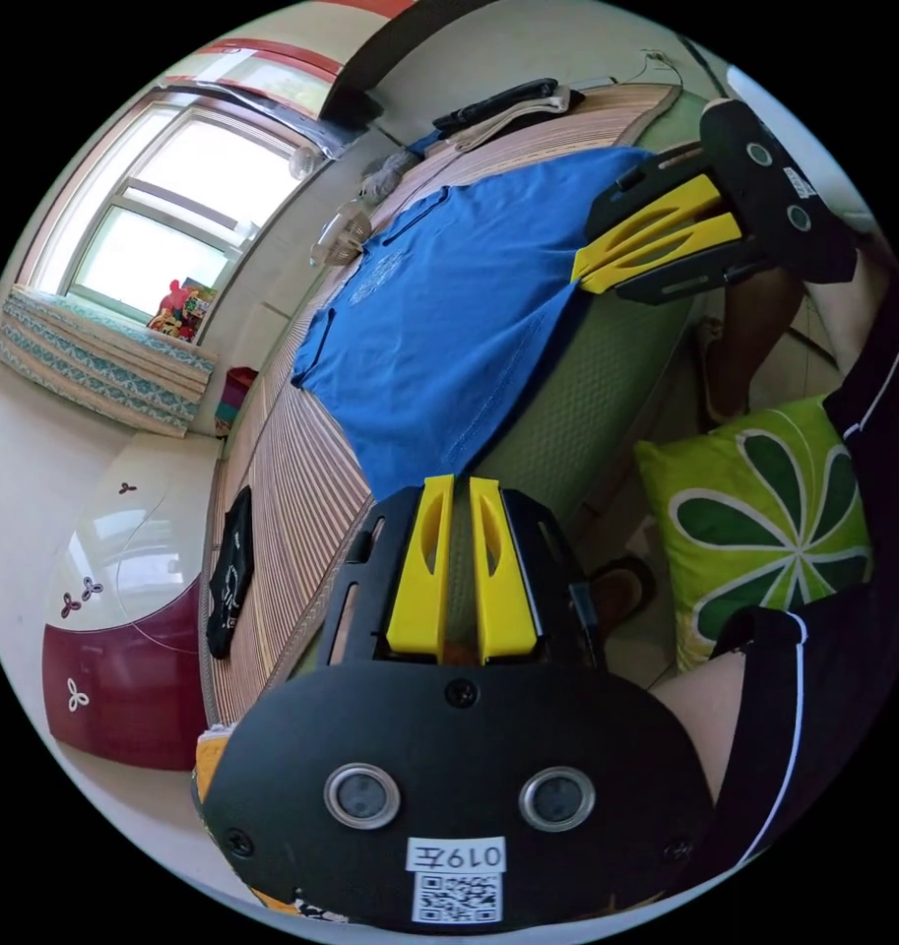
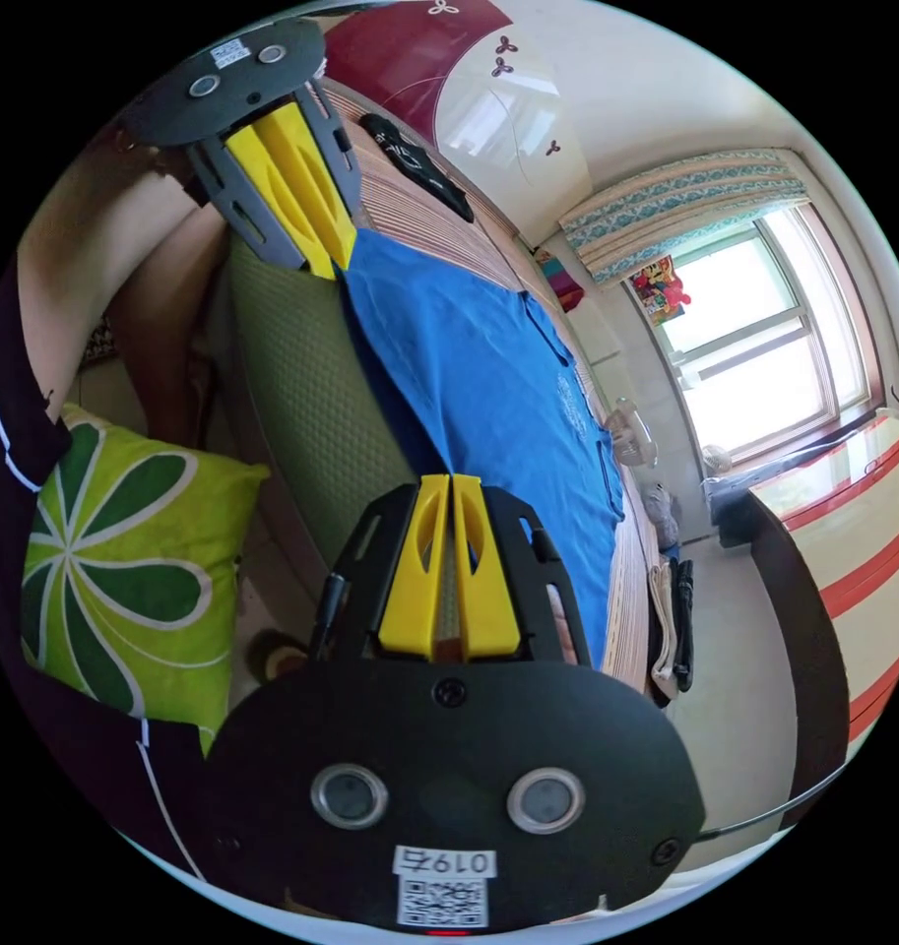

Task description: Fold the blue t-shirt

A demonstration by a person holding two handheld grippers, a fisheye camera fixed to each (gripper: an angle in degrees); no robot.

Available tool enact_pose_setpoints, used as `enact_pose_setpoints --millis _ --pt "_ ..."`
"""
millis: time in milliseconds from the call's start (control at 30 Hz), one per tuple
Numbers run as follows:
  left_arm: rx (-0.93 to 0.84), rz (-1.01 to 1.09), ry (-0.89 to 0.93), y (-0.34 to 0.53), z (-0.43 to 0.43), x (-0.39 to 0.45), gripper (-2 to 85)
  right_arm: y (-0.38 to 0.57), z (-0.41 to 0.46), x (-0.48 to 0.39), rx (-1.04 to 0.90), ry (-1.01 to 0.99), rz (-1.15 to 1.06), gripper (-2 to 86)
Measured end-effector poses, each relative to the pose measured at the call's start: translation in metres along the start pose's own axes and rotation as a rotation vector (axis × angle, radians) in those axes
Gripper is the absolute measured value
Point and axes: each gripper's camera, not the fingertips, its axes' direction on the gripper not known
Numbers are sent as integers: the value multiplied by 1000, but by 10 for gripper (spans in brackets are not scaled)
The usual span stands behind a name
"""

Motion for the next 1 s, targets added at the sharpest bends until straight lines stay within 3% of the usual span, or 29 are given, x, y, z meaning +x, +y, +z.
enact_pose_setpoints --millis 367,1000 --pt "129 48 8 -32 -15 26 63 12 -22 37 72 -95 159 -10" --pt "7 24 -219 -28 2 38 13 22 -37 52 87 -79 215 -10"
